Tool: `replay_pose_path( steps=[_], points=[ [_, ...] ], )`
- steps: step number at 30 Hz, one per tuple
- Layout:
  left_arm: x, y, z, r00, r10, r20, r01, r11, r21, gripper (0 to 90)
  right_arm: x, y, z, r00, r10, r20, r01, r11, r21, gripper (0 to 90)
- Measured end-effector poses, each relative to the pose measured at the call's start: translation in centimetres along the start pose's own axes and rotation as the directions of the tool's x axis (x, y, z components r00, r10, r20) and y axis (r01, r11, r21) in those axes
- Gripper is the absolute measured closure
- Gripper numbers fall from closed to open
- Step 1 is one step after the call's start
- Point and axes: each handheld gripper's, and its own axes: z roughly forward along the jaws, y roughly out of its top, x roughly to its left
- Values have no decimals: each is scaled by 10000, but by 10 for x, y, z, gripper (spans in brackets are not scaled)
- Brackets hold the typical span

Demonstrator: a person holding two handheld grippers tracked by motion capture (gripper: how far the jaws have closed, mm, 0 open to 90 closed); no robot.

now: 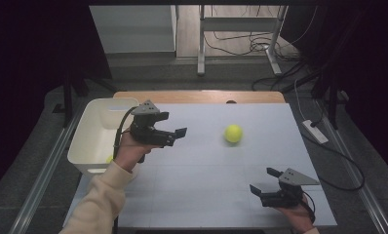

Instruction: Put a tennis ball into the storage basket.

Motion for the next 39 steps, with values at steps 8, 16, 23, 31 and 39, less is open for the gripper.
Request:
replay_pose_path(
  steps=[8, 16, 23, 31, 39],
  points=[
    [-3, 1, 12, 9998, 41, 190, -44, 9999, 166, 111, -1, 2, 3, 10000, 47, -48, -47, 10000, -32, 76],
    [-3, 1, 25, 9994, 19, 348, -30, 9995, 314, 110, -2, 3, 5, 9999, 101, -29, -101, 9999, -59, 77],
    [-10, -2, 36, 9990, 161, 414, -181, 9987, 483, 108, -3, 4, 7, 10000, 87, -24, -87, 9999, -113, 77],
    [-14, -2, 51, 9979, 284, 577, -323, 9972, 680, 108, -2, 4, 7, 10000, 44, -89, -45, 9999, -90, 77],
    [-18, -3, 63, 9979, 287, 587, -337, 9958, 850, 106, 0, 4, 6, 9999, 25, -168, -27, 9999, -124, 77]
  ],
)
